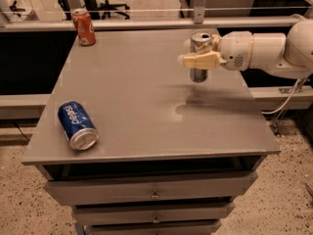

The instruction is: Move redbull can near pepsi can

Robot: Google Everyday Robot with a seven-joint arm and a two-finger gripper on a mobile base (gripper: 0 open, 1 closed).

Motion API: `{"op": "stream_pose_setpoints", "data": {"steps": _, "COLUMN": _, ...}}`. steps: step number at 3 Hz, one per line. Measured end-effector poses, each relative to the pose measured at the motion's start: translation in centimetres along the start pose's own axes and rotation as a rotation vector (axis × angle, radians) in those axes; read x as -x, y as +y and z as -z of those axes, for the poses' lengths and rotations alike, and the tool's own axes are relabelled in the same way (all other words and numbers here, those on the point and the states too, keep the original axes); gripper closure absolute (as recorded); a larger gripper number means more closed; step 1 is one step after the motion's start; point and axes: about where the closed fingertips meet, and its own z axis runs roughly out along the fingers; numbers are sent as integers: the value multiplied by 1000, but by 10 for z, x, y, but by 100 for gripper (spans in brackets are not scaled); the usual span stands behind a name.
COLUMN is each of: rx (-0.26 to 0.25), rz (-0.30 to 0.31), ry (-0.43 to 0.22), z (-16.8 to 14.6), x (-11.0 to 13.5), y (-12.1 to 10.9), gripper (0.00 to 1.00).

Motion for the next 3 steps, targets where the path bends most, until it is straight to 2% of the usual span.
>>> {"op": "stream_pose_setpoints", "data": {"steps": 1, "rx": 6, "rz": 1, "ry": -5, "z": -4, "x": 0, "y": 2, "gripper": 100}}
{"op": "stream_pose_setpoints", "data": {"steps": 2, "rx": 95, "rz": 15, "ry": -82, "z": -60, "x": 7, "y": 33, "gripper": 100}}
{"op": "stream_pose_setpoints", "data": {"steps": 3, "rx": 246, "rz": 0, "ry": -159, "z": -141, "x": 13, "y": 88, "gripper": 100}}
